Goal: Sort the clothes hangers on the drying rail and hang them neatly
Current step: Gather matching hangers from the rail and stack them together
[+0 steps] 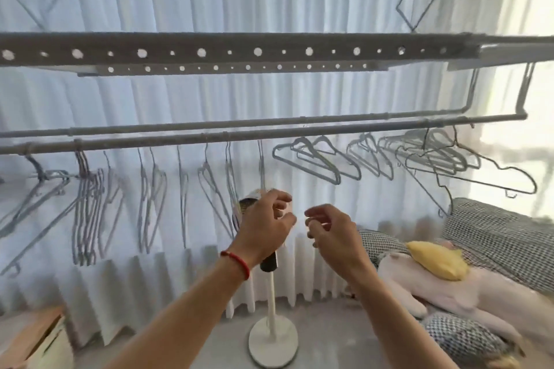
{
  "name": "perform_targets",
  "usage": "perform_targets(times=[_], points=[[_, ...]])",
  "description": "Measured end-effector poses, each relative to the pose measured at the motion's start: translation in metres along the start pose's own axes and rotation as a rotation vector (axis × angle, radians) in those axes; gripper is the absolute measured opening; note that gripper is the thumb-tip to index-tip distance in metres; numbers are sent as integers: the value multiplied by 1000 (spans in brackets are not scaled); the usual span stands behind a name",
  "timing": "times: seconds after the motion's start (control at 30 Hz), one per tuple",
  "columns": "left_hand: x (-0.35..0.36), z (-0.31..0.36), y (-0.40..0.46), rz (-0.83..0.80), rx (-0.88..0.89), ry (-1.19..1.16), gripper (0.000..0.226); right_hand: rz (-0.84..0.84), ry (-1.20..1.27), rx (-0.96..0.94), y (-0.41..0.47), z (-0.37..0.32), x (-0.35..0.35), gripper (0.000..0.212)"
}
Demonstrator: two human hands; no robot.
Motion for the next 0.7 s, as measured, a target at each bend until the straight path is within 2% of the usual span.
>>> perform_targets(times=[0.13, 0.27, 0.43, 0.53, 0.63, 0.7], points=[[67, 16, 32, -63, -105, -116, 26, 35, -34, 89, 7, 48, -55, 21], [124, 19, 69, -84, -264, -285, 45, 33, -103, 118, 30, 81, -88, 20], [179, -15, 136, 15, -470, -456, 44, 8, -201, 60, 90, 109, -107, 21], [207, -37, 184, 73, -525, -541, 56, -35, -285, 11, 135, 121, -108, 21], [232, -57, 232, 59, -576, -574, 73, -78, -398, -24, 187, 132, -104, 30], [244, -68, 259, 60, -602, -570, 76, -81, -425, -67, 222, 138, -99, 35]])
Point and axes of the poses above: each hand's wrist, its own y-axis towards the middle knuckle, its own x-axis out of the palm, z = x × y, the point moved 6 cm from there along y, towards the middle knuckle, and after that the axes turned 3 degrees about y, right-handed, at the moved point
